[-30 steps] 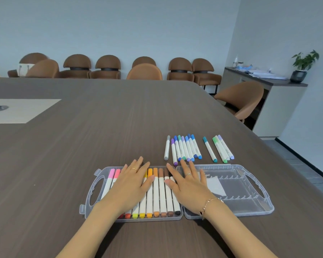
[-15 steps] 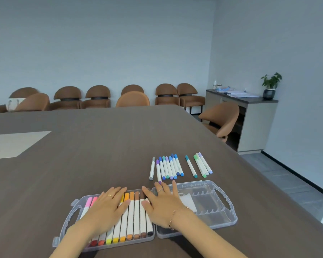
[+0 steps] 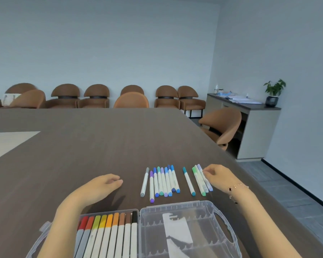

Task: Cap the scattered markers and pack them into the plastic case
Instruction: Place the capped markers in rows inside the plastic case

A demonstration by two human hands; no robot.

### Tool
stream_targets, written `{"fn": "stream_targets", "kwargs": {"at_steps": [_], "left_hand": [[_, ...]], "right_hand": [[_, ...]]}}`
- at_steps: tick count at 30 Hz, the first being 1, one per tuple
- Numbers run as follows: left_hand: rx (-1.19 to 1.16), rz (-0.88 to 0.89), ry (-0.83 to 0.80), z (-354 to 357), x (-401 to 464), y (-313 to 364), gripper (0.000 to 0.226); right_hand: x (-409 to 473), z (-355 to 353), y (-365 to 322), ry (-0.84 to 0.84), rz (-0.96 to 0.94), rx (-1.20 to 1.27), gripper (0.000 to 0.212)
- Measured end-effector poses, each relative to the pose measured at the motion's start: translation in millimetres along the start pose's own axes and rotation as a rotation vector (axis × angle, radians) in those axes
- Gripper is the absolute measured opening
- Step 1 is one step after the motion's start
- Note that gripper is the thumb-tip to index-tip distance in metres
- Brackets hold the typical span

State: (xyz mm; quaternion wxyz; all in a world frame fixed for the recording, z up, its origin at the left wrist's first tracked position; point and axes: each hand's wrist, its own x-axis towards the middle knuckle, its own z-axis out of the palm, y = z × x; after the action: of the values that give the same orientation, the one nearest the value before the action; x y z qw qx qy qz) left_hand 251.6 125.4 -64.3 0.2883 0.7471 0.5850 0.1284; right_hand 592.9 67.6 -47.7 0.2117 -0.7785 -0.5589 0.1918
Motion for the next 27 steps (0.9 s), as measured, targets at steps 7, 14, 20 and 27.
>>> {"fn": "stream_targets", "kwargs": {"at_steps": [7, 14, 20, 27], "left_hand": [[-0.079, 0.035, 0.201, 10, 29, -11, 0.030], [-0.038, 0.070, 0.197, 29, 36, -7, 0.028], [-0.030, 0.110, 0.180, 29, 36, -2, 0.027], [-0.028, 0.158, 0.145, 30, 32, 6, 0.027]], "right_hand": [[43, 52, -49, -0.001, -0.205, 0.011, 0.015], [66, 95, -80, -0.062, -0.143, -0.118, 0.028], [60, 101, -83, -0.016, -0.064, -0.218, 0.027], [60, 103, -86, 0.005, -0.017, -0.320, 0.026]]}}
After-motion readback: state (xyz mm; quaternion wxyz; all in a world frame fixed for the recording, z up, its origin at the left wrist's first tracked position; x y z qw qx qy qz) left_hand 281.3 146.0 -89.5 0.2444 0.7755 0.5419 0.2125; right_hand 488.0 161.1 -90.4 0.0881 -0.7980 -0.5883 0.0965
